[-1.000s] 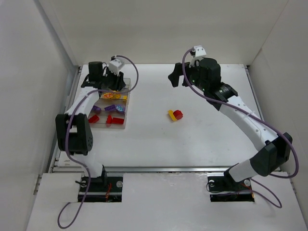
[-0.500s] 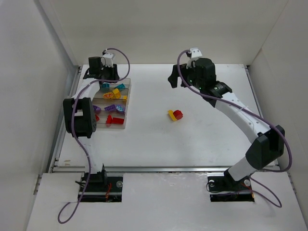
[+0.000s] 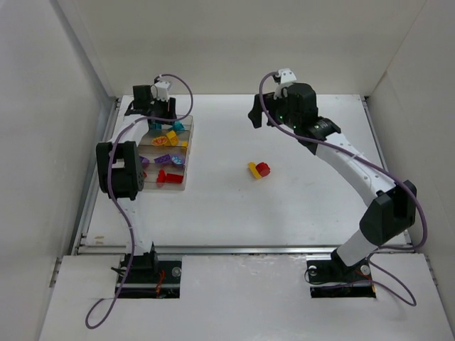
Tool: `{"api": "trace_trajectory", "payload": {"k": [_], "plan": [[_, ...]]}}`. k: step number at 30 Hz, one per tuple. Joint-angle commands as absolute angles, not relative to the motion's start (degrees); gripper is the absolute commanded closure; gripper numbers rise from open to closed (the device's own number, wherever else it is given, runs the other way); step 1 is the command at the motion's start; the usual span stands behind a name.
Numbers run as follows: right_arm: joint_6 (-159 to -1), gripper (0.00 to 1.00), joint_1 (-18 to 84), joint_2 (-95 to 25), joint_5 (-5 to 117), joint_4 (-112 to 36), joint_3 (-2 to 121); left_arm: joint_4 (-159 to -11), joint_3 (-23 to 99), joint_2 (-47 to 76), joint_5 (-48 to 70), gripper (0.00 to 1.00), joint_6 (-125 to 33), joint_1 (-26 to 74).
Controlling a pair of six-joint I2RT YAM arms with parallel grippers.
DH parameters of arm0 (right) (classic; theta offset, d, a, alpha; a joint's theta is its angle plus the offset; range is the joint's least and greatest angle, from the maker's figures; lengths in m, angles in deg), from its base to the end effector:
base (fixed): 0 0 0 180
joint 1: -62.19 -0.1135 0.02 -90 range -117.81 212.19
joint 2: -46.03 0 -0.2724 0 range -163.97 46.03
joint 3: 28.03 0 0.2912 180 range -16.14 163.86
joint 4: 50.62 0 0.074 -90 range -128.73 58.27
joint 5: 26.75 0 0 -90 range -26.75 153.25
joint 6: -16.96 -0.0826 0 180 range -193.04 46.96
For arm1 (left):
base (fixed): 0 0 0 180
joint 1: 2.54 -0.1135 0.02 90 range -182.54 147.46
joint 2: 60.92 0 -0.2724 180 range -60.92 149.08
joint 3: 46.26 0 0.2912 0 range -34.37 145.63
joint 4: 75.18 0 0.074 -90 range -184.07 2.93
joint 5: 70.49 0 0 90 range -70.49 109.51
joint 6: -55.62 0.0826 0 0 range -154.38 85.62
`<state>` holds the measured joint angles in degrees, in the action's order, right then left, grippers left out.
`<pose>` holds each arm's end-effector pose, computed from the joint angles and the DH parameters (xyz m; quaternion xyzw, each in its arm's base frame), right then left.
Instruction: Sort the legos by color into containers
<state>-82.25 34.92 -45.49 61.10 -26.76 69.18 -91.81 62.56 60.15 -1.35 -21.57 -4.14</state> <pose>0.4125 0.2161 0.3659 -0.1380 0.7980 0.1980 0.5523 0.5781 -0.0133 0.2120 0.1743 0.8338 -0.0919 0.5156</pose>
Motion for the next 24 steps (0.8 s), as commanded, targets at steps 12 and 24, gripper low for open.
{"api": "trace_trajectory", "payload": {"k": [12,24], "plan": [[-66.5,0.0,34.7,-44.2,43.6,-12.1,59.8,-91.6,54.7,38.6,-9.5,0.47,-13.0,2.8],[-10.6,0.0,33.0,-41.7,42.9,-5.7,51.9,-97.2,49.1,31.7,-7.6,0.48,-10.9,5.2]]}}
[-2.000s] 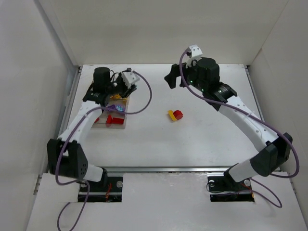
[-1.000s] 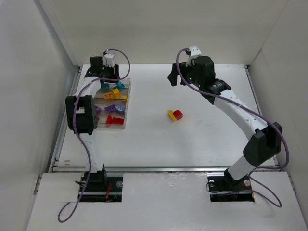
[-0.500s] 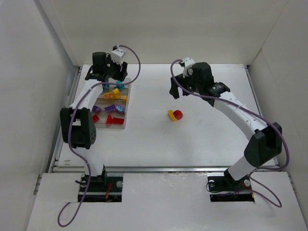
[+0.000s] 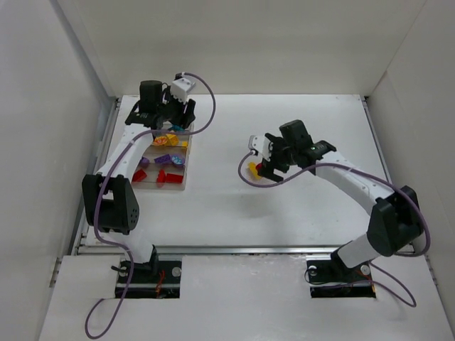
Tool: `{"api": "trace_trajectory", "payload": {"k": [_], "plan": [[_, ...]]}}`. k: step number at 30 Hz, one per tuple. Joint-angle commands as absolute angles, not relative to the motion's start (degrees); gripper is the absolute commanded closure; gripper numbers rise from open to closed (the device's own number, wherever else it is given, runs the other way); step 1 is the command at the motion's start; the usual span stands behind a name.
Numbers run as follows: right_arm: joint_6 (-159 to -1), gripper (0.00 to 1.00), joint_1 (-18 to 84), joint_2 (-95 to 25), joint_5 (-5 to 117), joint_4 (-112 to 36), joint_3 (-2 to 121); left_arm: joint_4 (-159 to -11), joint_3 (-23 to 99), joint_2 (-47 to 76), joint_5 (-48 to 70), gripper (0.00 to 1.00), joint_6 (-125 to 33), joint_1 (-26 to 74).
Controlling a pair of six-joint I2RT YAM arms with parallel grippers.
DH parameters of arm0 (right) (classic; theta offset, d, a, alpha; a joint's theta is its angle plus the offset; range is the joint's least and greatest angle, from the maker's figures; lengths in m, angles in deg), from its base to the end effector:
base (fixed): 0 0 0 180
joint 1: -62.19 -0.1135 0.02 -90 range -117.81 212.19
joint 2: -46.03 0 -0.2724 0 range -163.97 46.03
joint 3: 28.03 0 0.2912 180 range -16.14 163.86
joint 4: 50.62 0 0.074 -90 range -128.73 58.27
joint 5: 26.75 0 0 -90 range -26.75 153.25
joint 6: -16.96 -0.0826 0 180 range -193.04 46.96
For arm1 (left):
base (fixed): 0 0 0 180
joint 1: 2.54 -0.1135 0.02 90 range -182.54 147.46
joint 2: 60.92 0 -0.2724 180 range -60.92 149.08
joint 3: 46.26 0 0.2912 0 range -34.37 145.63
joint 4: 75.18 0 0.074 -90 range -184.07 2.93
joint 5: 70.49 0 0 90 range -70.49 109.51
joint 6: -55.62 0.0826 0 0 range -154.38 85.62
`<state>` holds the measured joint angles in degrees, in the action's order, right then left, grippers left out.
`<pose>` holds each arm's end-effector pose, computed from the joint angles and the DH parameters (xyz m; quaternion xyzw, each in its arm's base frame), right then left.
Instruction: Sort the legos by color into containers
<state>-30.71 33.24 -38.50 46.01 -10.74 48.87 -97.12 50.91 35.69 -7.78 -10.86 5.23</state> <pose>0.3259 0.2082 0.2333 -0.5811 0.7173 0.0970 0.3721 0.4703 -0.1024 0.3332 0.3445 0.7371 -0.1180 0.5693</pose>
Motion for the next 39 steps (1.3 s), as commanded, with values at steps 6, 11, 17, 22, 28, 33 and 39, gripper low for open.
{"api": "trace_trajectory", "payload": {"k": [6,11,17,22,28,33,39], "plan": [[-1.3,0.0,33.0,-53.0,44.4,-1.1,56.7,-97.2,47.3,28.5,-5.7,0.48,-9.8,5.2],[1.7,0.0,33.0,-57.0,44.4,-2.4,59.7,-97.8,47.3,27.5,-3.5,0.48,-9.1,5.2],[2.3,0.14,33.0,-60.0,42.4,-1.9,62.3,-97.8,47.3,27.5,-3.0,0.48,-9.1,5.2],[2.3,0.2,31.9,-61.3,41.3,-2.7,62.3,-97.8,47.8,28.0,-3.0,0.48,-9.1,4.7],[1.8,0.53,31.3,-63.3,40.7,-2.1,63.5,-97.8,47.8,28.0,-3.0,0.48,-9.1,4.7],[1.0,1.0,30.0,-63.3,40.7,-0.8,64.8,-99.1,49.0,28.5,-4.9,0.48,-7.8,4.7],[-4.2,1.0,30.0,-57.7,35.9,-1.4,65.9,-104.6,50.2,28.5,-10.9,0.48,1.3,4.7]]}}
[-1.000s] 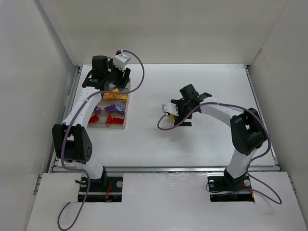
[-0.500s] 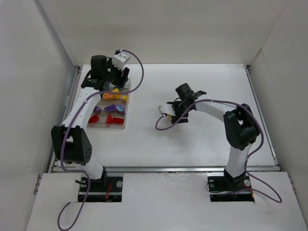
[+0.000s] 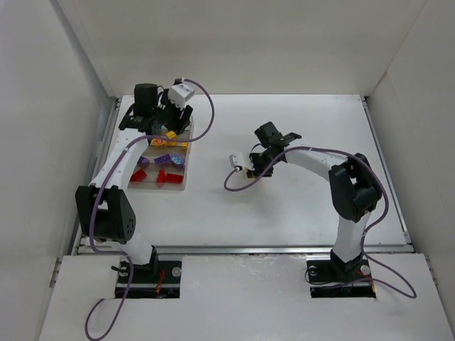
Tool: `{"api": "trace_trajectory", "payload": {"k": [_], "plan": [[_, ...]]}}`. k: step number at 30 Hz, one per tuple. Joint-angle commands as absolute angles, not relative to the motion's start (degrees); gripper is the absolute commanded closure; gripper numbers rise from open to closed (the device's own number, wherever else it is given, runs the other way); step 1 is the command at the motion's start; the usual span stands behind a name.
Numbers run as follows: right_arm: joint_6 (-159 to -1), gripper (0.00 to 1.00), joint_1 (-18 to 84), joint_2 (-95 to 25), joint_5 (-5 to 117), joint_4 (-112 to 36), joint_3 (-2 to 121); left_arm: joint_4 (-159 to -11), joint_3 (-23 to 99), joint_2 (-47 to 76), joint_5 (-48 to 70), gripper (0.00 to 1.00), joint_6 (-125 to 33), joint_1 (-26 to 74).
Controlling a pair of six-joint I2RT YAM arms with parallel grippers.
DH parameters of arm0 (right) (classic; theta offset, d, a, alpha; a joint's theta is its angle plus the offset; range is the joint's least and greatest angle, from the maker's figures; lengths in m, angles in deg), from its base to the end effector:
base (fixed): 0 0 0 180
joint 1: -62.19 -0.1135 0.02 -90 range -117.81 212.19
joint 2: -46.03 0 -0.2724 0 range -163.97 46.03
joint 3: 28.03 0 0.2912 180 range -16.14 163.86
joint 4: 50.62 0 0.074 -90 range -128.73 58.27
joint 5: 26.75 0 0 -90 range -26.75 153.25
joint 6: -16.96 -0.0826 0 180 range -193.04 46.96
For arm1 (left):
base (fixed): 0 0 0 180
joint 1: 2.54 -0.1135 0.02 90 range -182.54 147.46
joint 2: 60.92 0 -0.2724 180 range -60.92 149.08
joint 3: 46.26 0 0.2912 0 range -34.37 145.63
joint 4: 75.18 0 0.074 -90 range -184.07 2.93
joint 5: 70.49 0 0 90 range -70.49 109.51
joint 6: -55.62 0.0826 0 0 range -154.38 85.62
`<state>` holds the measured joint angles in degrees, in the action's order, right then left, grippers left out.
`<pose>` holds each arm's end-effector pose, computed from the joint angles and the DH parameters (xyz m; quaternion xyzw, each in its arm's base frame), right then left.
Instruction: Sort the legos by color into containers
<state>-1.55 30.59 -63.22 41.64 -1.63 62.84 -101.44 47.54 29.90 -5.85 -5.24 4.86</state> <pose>0.3624 0.2587 0.1397 -0.7771 0.5702 0.1071 0.2439 0.4429 -0.0932 0.3423 0.3701 0.7359 -0.0789 0.5614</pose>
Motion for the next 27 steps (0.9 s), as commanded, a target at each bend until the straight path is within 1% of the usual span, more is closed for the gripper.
{"api": "trace_trajectory", "payload": {"k": [1,2,3,4,5,6,7,8,9,10,12,13,15,18,20,21,23,24,27], "plan": [[-4.9,1.0,30.5,-56.5,35.2,-2.0,65.9,-106.3,50.7,28.5,-12.7,0.47,3.4,5.2],[-7.2,1.0,30.5,-53.5,35.2,-4.9,65.9,-110.1,52.2,28.5,-17.1,0.34,5.9,5.2],[-8.3,1.0,30.5,-51.5,35.2,-7.3,64.8,-111.7,53.0,28.5,-19.5,0.34,6.0,5.2],[-9.5,1.0,29.9,-49.4,37.0,-10.2,63.7,-113.3,53.9,28.5,-22.0,0.27,6.5,5.2],[-10.5,1.0,29.8,-47.1,37.8,-13.5,60.2,-116.7,54.7,28.5,-24.9,0.27,6.5,5.2],[-11.6,1.0,29.2,-42.3,37.8,-19.9,58.3,-118.1,56.2,28.5,-31.4,0.24,7.1,5.2],[-11.6,1.0,28.6,-40.1,38.3,-22.5,56.6,-119.3,56.8,28.5,-34.5,0.21,7.1,5.2],[-12.1,1.0,28.6,-36.6,38.3,-25.6,54.5,-121.5,58.2,28.5,-39.8,0.16,7.1,6.3],[-12.1,1.0,27.7,-35.3,38.3,-25.6,54.5,-122.7,59.1,29.2,-39.8,0.16,7.1,6.9],[-12.1,1.0,27.2,-34.2,38.3,-26.4,54.5,-123.8,60.2,29.2,-44.0,0.16,7.1,7.7],[-12.1,1.0,25.1,-32.6,41.5,-27.6,54.5,-125.5,62.4,29.7,-47.6,0.14,7.1,9.6],[-11.3,1.0,24.4,-31.3,42.4,-28.1,54.5,-125.5,64.0,29.7,-51.2,0.14,5.4,9.6],[-11.3,1.0,23.3,-30.8,43.6,-28.1,54.5,-125.5,65.6,30.2,-54.1,0.14,3.9,11.2],[-10.6,1.0,22.1,-30.1,44.3,-28.6,55.0,-124.0,67.7,30.7,-55.5,0.14,-0.7,13.8],[-10.1,1.0,21.5,-30.1,44.8,-28.6,55.7,-118.3,68.2,30.7,-56.1,0.14,-5.6,14.4],[-9.4,1.0,21.0,-30.1,45.3,-28.6,55.7,-115.8,67.4,30.7,-56.9,0.14,-11.6,14.4],[-9.4,1.0,20.4,-30.1,46.1,-28.6,55.7,-109.3,65.7,30.7,-57.0,0.14,-16.8,14.4],[-9.4,1.0,19.8,-30.1,46.1,-28.6,55.7,-108.6,65.7,30.7,-57.0,0.15,-17.9,14.4],[-9.4,1.0,19.8,-29.6,46.1,-28.6,56.2,-108.6,64.4,30.7,-55.6,0.15,-17.9,14.4]]}}
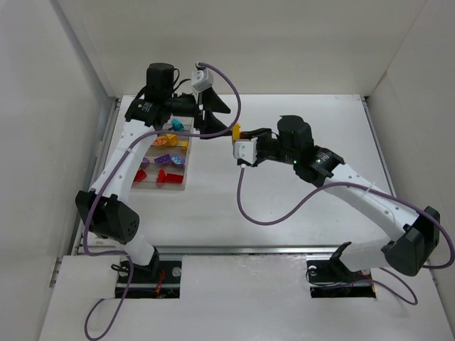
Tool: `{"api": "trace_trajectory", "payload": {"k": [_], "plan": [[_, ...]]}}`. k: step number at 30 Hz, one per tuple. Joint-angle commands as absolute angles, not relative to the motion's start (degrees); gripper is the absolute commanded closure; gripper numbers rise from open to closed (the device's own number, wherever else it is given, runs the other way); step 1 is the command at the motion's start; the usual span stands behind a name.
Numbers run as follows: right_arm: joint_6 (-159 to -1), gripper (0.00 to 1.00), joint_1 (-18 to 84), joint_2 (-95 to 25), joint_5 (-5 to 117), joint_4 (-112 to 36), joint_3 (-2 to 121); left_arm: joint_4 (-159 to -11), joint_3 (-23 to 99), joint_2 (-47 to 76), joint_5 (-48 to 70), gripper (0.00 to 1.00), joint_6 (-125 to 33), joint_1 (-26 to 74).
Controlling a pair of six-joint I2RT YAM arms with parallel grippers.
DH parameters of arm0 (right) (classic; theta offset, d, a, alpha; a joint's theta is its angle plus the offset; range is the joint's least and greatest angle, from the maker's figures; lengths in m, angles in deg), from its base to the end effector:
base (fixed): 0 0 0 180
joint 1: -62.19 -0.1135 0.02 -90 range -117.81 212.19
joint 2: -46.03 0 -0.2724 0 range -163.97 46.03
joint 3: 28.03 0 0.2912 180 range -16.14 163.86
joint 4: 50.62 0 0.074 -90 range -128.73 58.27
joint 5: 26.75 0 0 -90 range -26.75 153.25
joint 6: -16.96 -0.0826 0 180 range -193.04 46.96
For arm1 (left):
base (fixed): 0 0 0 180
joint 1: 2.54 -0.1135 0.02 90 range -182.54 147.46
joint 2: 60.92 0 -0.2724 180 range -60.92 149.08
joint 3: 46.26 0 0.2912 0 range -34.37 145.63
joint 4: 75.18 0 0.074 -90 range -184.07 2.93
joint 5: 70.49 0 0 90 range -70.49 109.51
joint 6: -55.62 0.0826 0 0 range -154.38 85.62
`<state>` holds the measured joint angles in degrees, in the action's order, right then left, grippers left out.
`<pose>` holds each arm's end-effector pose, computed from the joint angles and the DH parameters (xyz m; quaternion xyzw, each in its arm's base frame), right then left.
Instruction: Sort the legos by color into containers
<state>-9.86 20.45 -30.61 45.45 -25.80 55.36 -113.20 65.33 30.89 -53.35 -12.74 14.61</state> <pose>0.2752 0.2794 0.3654 -0.6894 0.4152 0.0151 0.5934 0.3551 -0.1922 0.4535 0.5448 0.4993 -0.4623 0.4900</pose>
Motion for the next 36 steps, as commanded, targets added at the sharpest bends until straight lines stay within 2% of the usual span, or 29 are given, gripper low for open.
{"api": "trace_trajectory", "payload": {"k": [1,8,10,11,14,15,18,19,21,27,32,36], "plan": [[-9.4,1.0,19.2,-29.6,46.6,-28.6,56.2,-108.6,63.8,30.7,-54.3,0.15,-17.9,15.1],[-8.9,1.0,19.2,-29.6,46.1,-29.1,56.7,-108.6,63.7,31.8,-49.8,0.15,-19.3,17.5],[-8.4,1.0,19.2,-30.1,46.1,-29.1,57.2,-109.1,63.7,31.8,-50.4,0.16,-19.3,18.2],[-8.4,1.0,19.2,-30.1,46.1,-29.1,57.2,-109.1,63.7,31.8,-50.4,0.2,-18.2,18.2],[-8.4,1.0,19.2,-30.1,46.1,-29.1,57.9,-109.9,63.7,31.8,-49.8,0.37,-16.9,18.2],[-8.4,1.0,19.2,-30.1,46.1,-29.1,57.9,-110.4,63.7,32.3,-49.0,0.5,-16.9,18.2],[-7.8,1.0,19.2,-30.1,46.1,-29.1,57.9,-112.8,63.7,32.9,-49.0,0.69,-15.1,18.2],[-7.8,1.0,19.2,-30.1,46.1,-29.1,57.9,-113.3,63.7,33.4,-49.0,0.86,-15.0,18.2],[-7.8,1.0,19.2,-29.6,46.1,-29.1,57.9,-114.4,64.4,33.4,-49.0,1.0,-14.3,18.2],[-7.8,1.0,19.2,-29.0,50.1,-29.1,55.5,-119.5,65.0,33.9,-50.8,1.0,-12.0,16.0],[-12.5,1.0,19.9,-29.0,51.2,-29.1,55.5,-130.9,66.4,33.9,-45.2,1.0,3.2,15.3],[-12.5,1.0,19.9,-30.3,52.4,-29.1,55.5,-133.0,64.2,32.9,-43.1,1.0,5.6,15.3]]}}
